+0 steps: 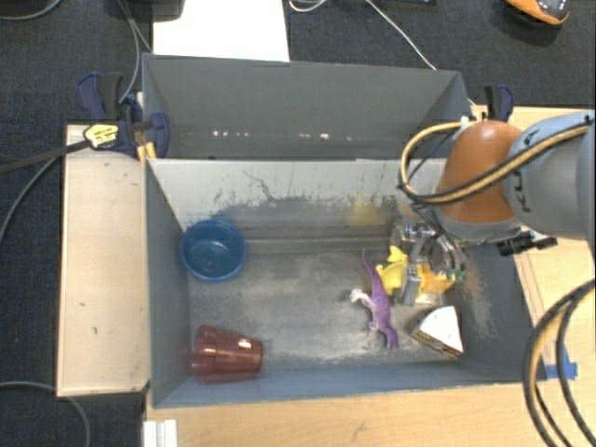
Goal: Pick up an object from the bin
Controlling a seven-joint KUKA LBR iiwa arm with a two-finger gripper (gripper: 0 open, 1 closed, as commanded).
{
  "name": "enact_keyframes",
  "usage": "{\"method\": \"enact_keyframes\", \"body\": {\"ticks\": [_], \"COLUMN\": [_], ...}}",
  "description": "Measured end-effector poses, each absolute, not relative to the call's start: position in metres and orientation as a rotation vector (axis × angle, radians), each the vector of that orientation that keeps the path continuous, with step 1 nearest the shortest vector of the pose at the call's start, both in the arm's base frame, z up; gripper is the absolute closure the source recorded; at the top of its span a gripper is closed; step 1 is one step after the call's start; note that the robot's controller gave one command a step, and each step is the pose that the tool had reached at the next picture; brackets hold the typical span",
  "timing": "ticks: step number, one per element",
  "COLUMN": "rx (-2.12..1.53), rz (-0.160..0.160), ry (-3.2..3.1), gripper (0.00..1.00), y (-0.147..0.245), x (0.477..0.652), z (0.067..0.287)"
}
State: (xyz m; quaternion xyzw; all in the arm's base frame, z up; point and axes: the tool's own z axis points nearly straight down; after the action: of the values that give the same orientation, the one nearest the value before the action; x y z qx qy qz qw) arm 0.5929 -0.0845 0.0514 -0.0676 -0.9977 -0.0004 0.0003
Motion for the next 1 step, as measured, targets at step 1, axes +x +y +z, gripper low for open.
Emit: {"method": "enact_keyframes", "body": {"ticks": [1], "rx": [-0.585], "rz": [-0.002], "ry": [-3.09], "gripper": [0.0], "y": [-0.0771], "x": [0.5823], "z": [0.0678]}}
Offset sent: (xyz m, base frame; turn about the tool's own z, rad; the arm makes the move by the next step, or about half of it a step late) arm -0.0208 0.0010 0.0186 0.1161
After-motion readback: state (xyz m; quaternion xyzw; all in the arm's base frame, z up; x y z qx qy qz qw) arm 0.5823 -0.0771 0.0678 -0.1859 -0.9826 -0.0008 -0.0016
